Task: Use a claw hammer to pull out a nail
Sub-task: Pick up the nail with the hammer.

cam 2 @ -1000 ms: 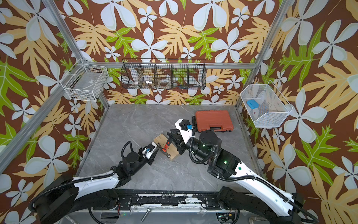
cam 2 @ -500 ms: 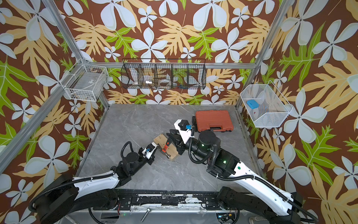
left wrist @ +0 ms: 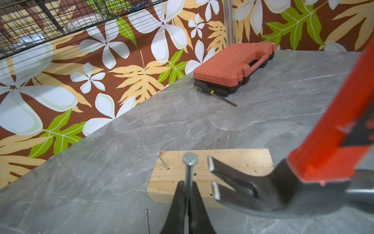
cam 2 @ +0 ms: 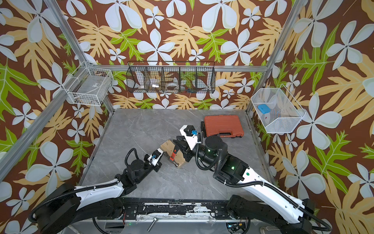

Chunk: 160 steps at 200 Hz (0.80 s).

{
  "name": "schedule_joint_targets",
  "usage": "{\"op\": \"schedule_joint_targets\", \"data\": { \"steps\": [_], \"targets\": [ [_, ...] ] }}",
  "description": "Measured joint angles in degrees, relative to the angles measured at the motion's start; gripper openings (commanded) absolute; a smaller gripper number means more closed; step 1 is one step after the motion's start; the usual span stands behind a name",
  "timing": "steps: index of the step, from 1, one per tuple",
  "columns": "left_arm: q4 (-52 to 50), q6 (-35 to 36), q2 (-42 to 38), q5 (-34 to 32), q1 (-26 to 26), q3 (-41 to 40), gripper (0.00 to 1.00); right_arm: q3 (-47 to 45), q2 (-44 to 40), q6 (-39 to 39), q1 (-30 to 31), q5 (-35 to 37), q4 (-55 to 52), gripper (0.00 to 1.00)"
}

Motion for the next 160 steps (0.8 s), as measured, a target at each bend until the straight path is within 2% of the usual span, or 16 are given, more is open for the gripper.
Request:
{"op": "schedule_joint_targets", "data": {
  "steps": [36,78,108,160],
  "targets": [
    [-4.35,-6.16,1.77,-5.4,0.0,4.09,0.03,0.02,-0.31,-0.22,0.0,1.64,-0.94,0.0],
    [-17.09,-16.94,6.21,-9.99,2.54,12.74,0.0,-0.46,-0.72,-0.42,0.0,3.67,-1.33,0.0],
    [-25.81,-25.81,8.7,-9.81,6.51,17.42,0.0,-0.83,-0.96,-0.39,0.0,4.48,-1.92,0.0],
    [-32.35,-37.38,11.76,-4.96,13.25,19.1,0.0,-1.77,-1.73,-0.39,0.0,4.96,-1.99,0.0]
  ]
}}
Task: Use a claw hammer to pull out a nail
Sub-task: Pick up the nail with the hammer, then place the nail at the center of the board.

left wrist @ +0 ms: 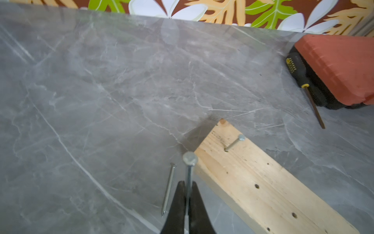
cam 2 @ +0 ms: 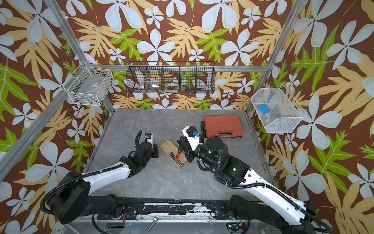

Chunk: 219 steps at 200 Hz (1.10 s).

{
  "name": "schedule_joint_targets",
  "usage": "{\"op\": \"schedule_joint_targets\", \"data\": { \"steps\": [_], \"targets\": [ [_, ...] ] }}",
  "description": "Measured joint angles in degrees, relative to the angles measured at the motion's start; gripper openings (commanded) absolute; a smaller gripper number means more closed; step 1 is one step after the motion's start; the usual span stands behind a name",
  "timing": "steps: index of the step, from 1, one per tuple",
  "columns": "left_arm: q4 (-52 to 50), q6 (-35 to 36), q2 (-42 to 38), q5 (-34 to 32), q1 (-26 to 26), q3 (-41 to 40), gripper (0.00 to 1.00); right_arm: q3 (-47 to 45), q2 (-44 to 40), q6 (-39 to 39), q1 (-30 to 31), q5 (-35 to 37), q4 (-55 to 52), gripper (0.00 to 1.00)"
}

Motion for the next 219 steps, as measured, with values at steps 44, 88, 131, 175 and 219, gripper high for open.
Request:
{"op": "schedule_joint_targets", "data": {
  "steps": [44,88,131,175,219],
  "targets": [
    [-2.97,-5.84,5.05,5.57,5.42,1.31,0.0,-0.26,0.0,0.0,0.0,0.76,0.09,0.0],
    [-6.16,-6.38,10.84,8.35,7.15,5.07,0.0,-0.52,0.0,0.0,0.0,0.9,0.22,0.0],
    [-8.37,-6.36,14.32,9.16,7.54,6.93,0.0,-0.61,-0.02,0.0,0.0,0.94,0.22,0.0],
    [-9.4,-6.4,16.85,8.87,7.61,8.24,0.0,-0.61,0.28,0.0,0.0,0.96,0.24,0.0],
    [-9.62,-7.23,17.53,8.61,7.61,8.57,0.0,-0.61,0.68,-0.13,0.0,1.03,0.26,0.0]
  ]
}}
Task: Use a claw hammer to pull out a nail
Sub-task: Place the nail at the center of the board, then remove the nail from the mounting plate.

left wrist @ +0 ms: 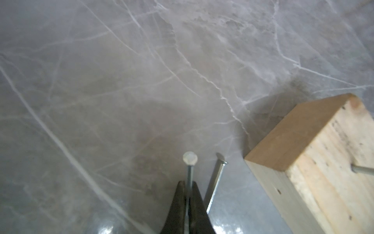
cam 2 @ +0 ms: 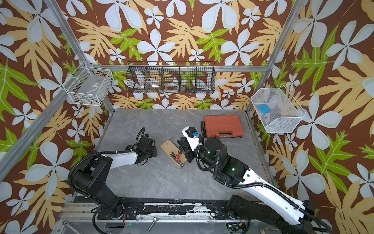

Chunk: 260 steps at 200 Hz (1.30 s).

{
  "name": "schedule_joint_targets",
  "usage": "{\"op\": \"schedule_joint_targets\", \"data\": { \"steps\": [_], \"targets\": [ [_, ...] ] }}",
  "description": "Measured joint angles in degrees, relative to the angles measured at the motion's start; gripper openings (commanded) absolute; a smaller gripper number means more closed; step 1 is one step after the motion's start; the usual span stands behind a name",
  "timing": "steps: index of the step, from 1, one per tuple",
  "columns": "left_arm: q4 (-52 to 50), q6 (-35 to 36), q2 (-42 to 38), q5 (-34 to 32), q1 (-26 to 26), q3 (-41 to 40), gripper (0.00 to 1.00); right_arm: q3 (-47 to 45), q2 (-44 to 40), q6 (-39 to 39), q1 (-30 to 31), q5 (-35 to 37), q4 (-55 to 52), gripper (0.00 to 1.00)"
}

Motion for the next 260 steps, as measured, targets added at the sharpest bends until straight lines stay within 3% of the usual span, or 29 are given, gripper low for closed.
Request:
{"op": "schedule_joint_targets", "data": {
  "steps": [86,169,260],
  "targets": [
    [-0.83,-0.24,0.02,-0.15,0.0,0.66,0.14,0.33,0.92,-0.55,0.0,0.09,0.0,0.0],
    [-2.36,-0.24,-2.8,0.09,0.0,1.86,0.19,0.98,1.64,-0.94,0.0,0.76,-0.31,0.0],
    [-0.55,-0.81,-9.73,5.09,0.0,1.18,0.27,6.71,10.19,-1.22,0.0,6.27,-0.81,0.0]
  ]
}}
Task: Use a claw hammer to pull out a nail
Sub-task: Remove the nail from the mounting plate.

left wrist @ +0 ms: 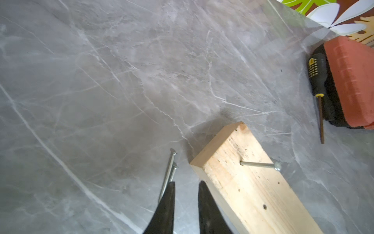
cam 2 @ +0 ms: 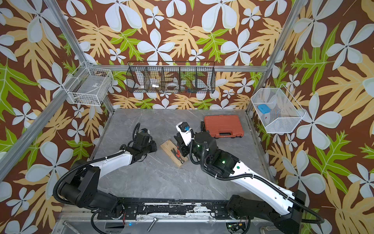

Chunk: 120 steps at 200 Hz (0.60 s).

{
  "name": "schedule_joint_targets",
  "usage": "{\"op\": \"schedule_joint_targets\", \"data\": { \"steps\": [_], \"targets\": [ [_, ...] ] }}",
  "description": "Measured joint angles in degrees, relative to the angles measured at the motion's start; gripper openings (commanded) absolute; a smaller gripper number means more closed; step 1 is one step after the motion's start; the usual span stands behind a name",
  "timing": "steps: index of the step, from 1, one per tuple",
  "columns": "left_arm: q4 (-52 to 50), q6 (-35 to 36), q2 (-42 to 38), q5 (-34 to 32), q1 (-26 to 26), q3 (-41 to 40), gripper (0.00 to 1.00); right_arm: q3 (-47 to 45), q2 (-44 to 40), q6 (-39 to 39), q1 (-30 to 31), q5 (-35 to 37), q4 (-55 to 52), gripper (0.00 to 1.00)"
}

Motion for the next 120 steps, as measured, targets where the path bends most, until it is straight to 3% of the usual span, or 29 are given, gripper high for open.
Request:
{"op": "schedule_joint_targets", "data": {
  "steps": [61,89,120],
  "targets": [
    [2.97,-0.74,1.68,3.76,0.0,-0.63,0.41,7.45,9.88,-1.22,-0.85,1.29,-1.33,0.0],
    [3.5,-0.68,3.34,3.76,0.0,-0.17,0.53,9.01,12.63,-1.18,-2.05,1.09,-1.88,0.0],
    [4.46,0.66,4.63,3.02,0.0,0.2,0.56,9.22,14.01,-1.2,-2.27,0.37,-1.99,0.0]
  ]
}}
